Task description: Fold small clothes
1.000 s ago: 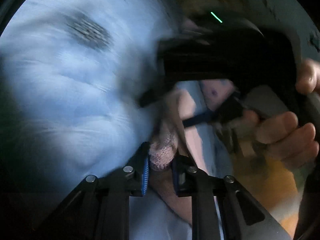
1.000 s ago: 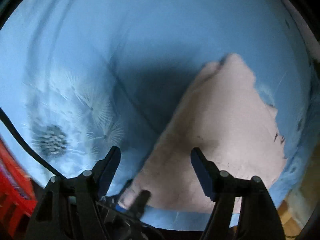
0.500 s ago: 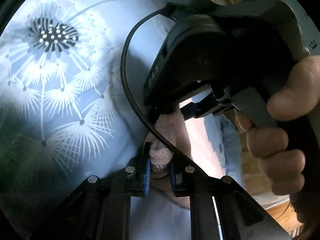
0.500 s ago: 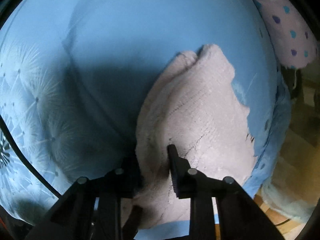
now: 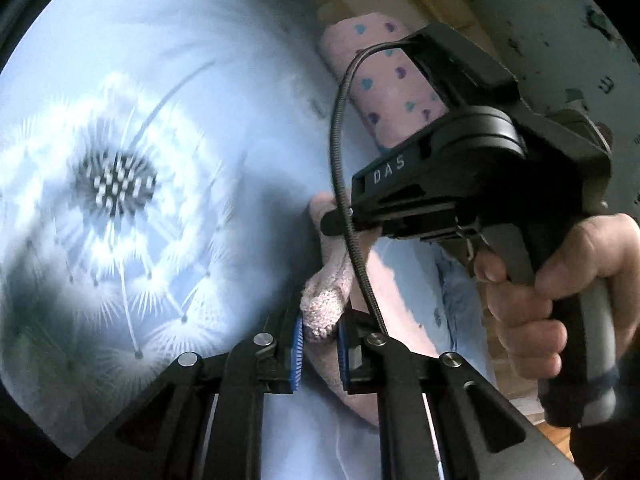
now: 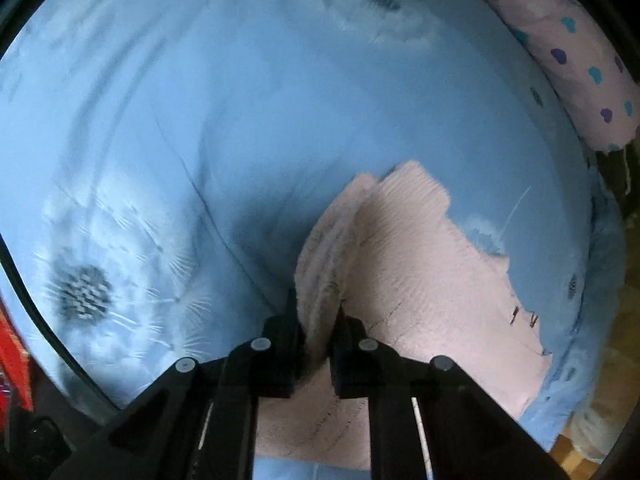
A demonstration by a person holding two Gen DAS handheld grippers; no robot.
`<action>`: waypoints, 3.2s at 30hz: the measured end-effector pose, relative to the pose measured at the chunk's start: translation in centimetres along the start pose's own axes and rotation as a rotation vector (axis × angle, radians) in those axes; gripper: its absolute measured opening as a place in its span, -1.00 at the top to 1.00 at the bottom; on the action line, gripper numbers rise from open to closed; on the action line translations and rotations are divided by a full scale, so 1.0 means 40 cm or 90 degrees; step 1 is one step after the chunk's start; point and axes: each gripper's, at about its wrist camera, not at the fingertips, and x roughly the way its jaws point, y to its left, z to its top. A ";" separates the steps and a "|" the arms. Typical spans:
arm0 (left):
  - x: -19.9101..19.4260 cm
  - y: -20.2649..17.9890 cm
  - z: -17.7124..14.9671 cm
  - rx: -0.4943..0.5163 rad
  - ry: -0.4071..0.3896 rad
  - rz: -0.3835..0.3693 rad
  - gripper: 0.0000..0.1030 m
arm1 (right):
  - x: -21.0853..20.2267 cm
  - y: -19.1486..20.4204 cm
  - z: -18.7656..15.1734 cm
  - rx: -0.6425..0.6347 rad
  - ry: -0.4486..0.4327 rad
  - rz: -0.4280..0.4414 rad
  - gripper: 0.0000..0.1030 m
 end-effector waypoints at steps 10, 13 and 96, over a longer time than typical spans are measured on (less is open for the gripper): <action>-0.107 0.039 0.078 0.009 -0.059 0.011 1.00 | -0.092 0.045 -0.009 -0.003 -0.083 0.134 0.79; -0.128 0.031 0.079 0.026 -0.073 0.019 1.00 | -0.110 0.068 0.004 -0.003 -0.100 0.162 0.79; 0.240 -0.665 -0.528 0.647 0.194 -0.050 1.00 | 0.148 -0.881 -0.508 0.329 -0.329 0.440 0.71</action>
